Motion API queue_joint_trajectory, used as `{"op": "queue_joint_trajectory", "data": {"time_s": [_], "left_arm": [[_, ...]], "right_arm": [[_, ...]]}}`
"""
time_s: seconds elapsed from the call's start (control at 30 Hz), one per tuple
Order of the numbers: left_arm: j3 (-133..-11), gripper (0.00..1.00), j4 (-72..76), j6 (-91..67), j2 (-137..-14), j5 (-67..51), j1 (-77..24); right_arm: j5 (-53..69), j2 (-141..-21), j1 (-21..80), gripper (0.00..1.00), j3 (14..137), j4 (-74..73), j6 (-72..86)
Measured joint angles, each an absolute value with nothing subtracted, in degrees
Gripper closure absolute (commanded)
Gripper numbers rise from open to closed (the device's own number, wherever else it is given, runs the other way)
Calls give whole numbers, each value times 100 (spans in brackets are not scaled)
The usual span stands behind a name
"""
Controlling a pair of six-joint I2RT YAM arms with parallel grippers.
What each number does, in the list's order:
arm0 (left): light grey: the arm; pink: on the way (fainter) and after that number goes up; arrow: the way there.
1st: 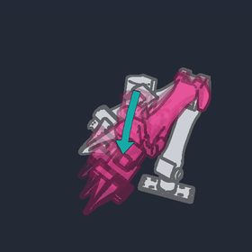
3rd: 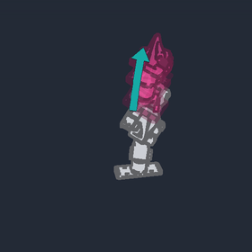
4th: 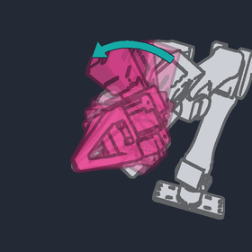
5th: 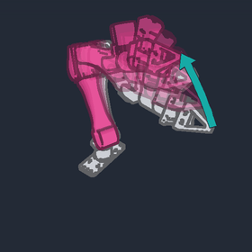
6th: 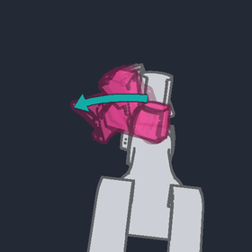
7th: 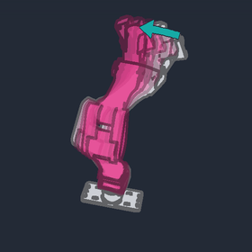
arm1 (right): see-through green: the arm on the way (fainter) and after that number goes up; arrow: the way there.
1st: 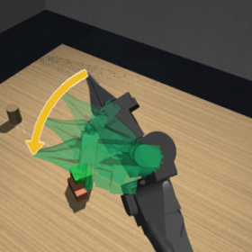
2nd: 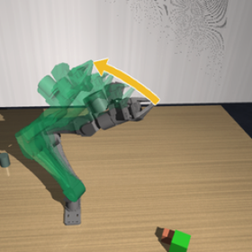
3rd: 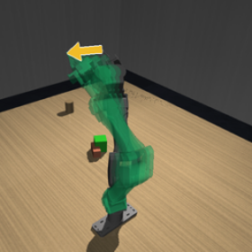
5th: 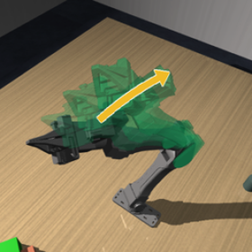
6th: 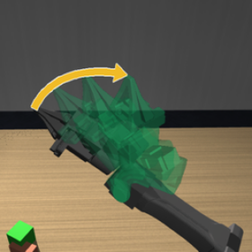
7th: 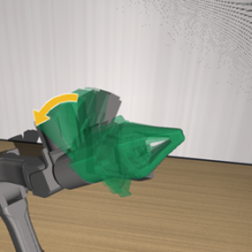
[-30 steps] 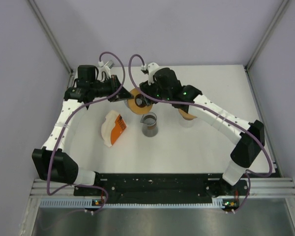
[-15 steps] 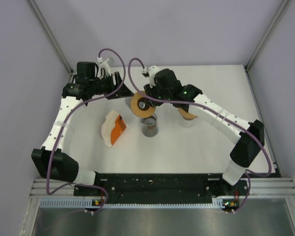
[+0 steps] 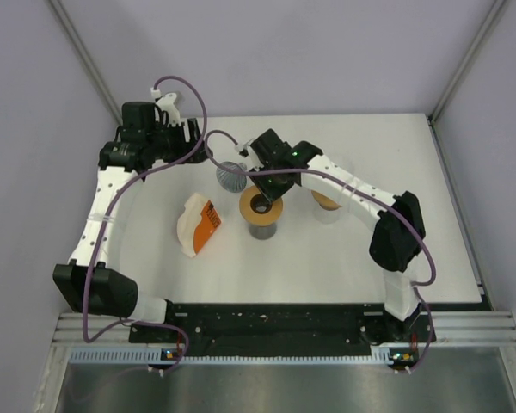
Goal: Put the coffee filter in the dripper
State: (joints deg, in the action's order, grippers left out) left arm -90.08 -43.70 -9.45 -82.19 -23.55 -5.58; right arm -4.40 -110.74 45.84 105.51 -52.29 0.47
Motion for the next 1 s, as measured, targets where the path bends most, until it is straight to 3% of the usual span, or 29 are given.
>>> {"op": "queue_joint_trajectory", "data": {"time_s": [0.1,0.13,0.27,0.37,0.63,0.77,0.9,1.0], "left_arm": [[-8938,27,-4346,-886,-8197,-2276,-558],[-8912,27,-4344,-878,-8193,-2255,-558],[-8836,27,-4335,-843,-8191,-2189,-554],[-8816,27,-4303,-840,-8191,-2156,-548],[-8665,36,-3913,-1149,-8412,-2126,-552],[-8654,46,-3642,-1337,-8761,-1844,-666],[-8724,39,-3352,-1048,-9225,-1708,-827],[-9122,30,-3496,-1,-9782,-2040,-858]], "right_arm": [[-419,-11268,4584,100,10676,-5369,-40],[-405,-11297,4584,94,10711,-5391,-51],[-384,-11306,4584,44,10774,-5446,-132],[-322,-11306,4584,30,10774,-5470,-185],[-178,-11286,4584,25,11006,-5577,-246],[-158,-11045,4582,23,11034,-5577,-246],[-226,-10444,4582,21,10862,-5430,-246],[-285,-9743,4582,20,10595,-5269,-248]]}}
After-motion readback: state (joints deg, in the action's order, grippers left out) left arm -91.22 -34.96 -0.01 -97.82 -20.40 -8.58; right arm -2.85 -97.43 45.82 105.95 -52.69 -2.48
